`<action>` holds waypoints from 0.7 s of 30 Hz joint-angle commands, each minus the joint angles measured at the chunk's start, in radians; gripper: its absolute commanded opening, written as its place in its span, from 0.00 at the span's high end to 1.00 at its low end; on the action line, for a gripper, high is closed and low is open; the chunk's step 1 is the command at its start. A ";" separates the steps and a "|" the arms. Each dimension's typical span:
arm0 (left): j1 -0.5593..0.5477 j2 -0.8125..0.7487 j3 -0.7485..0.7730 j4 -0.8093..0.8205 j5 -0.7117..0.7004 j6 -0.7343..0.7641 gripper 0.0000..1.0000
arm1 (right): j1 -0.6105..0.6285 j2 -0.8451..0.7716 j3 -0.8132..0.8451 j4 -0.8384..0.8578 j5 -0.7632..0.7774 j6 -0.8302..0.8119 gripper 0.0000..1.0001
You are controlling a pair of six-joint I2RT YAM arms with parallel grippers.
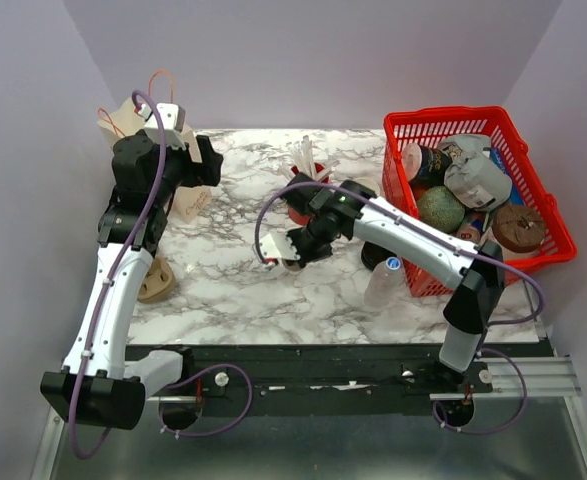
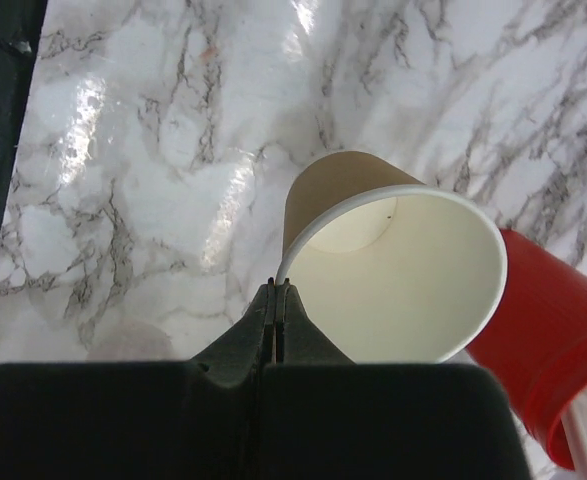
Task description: Pack the takeout coffee
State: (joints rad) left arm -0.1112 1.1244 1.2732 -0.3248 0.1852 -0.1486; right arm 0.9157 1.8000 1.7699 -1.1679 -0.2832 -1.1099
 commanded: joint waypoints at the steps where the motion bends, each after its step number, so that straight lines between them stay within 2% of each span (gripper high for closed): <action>1: 0.010 -0.041 -0.037 0.049 -0.050 -0.048 0.01 | 0.066 0.044 -0.070 0.123 -0.001 -0.013 0.99; 10: 0.013 -0.115 -0.113 0.038 -0.041 -0.057 0.01 | 0.100 0.113 -0.082 0.184 -0.017 -0.007 0.99; 17: 0.013 -0.126 -0.136 0.027 -0.016 -0.063 0.01 | 0.101 0.130 -0.113 0.209 -0.030 -0.010 0.91; 21: 0.013 -0.120 -0.129 0.027 -0.010 -0.063 0.01 | 0.101 0.130 -0.133 0.224 -0.030 -0.002 0.91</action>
State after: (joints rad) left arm -0.1055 1.0130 1.1423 -0.2939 0.1650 -0.1959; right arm 1.0126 1.9118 1.6642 -0.9771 -0.2859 -1.1088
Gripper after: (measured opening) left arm 0.988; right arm 0.091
